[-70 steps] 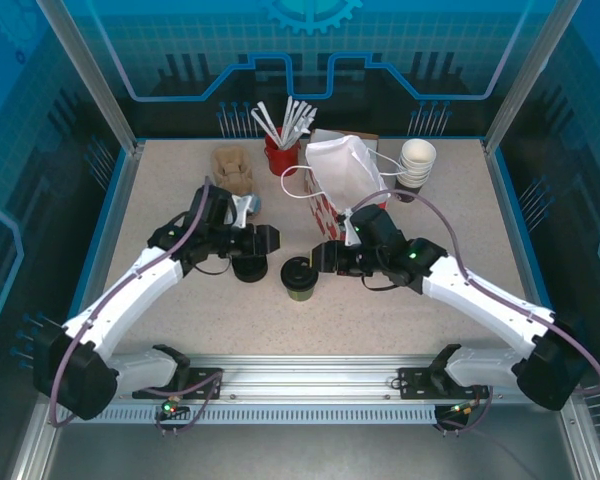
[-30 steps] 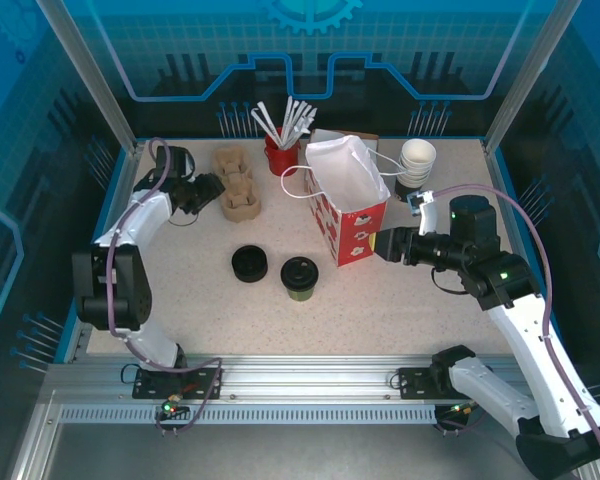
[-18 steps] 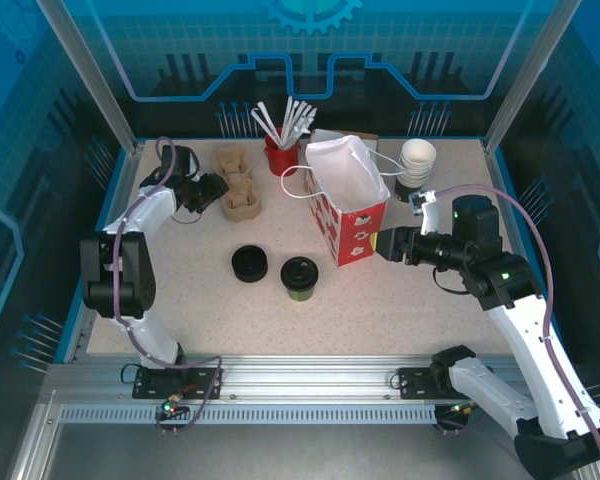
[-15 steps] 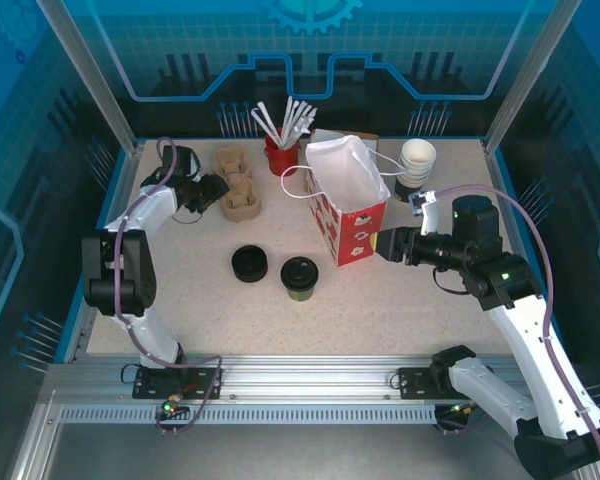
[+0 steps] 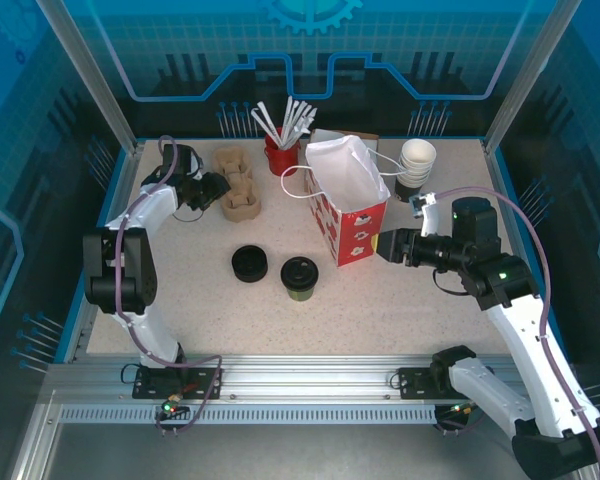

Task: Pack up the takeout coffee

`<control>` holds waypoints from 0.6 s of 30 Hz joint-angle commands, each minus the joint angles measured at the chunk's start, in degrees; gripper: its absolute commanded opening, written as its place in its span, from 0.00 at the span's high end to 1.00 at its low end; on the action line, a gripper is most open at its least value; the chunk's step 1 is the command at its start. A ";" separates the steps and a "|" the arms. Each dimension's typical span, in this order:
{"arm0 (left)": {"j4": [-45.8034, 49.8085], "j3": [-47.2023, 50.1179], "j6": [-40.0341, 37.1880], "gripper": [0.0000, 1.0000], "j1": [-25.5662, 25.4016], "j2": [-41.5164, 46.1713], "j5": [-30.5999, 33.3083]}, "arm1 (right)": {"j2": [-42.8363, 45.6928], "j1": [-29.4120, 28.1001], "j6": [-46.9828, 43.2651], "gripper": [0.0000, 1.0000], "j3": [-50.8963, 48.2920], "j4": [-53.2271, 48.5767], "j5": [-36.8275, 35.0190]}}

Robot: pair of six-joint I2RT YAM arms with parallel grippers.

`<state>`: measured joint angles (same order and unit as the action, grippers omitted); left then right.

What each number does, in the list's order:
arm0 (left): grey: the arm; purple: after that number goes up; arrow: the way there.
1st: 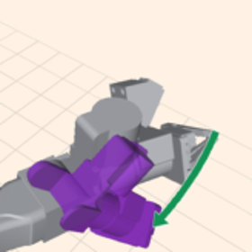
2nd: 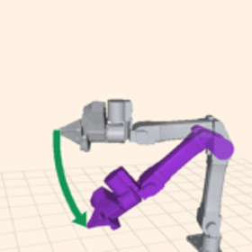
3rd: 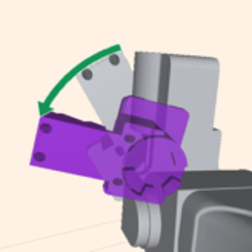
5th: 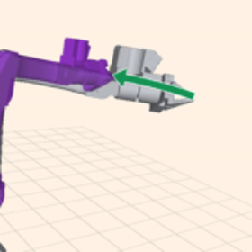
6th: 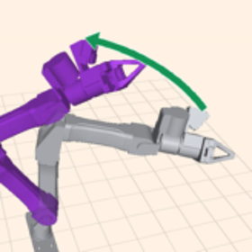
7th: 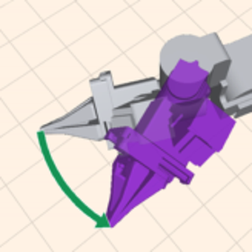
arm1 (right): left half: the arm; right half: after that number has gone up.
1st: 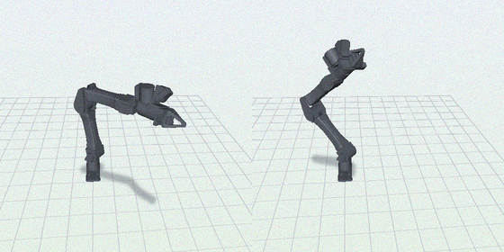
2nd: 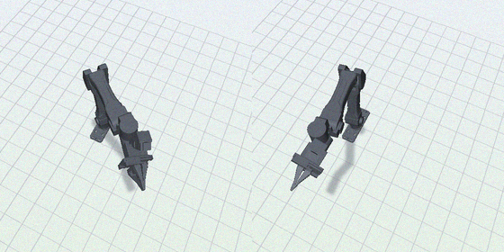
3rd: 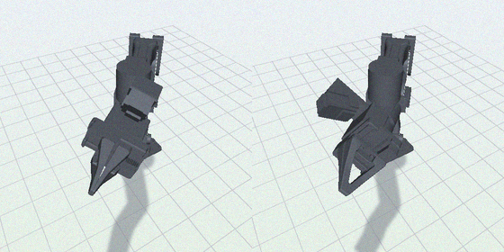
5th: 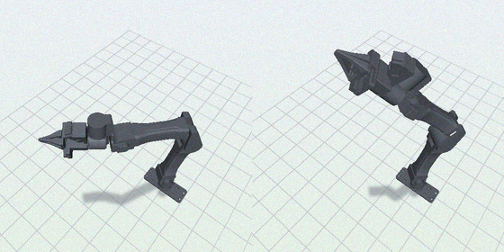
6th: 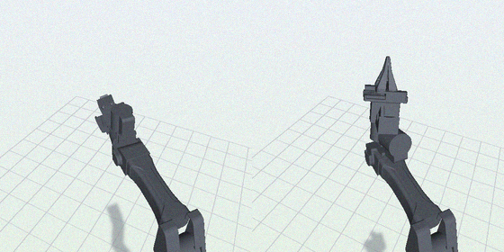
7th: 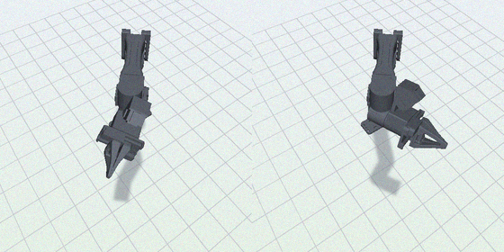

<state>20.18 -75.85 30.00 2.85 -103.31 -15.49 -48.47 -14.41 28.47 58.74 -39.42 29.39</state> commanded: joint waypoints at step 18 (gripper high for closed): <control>-3.48 -0.55 0.48 0.75 0.39 -0.74 -4.19 | 1.18 2.55 0.71 0.48 -1.42 0.39 3.13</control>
<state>17.89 -75.85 30.09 2.85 -103.94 -17.89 -48.16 -12.93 28.69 57.95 -39.40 30.96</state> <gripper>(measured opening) 0.253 0.522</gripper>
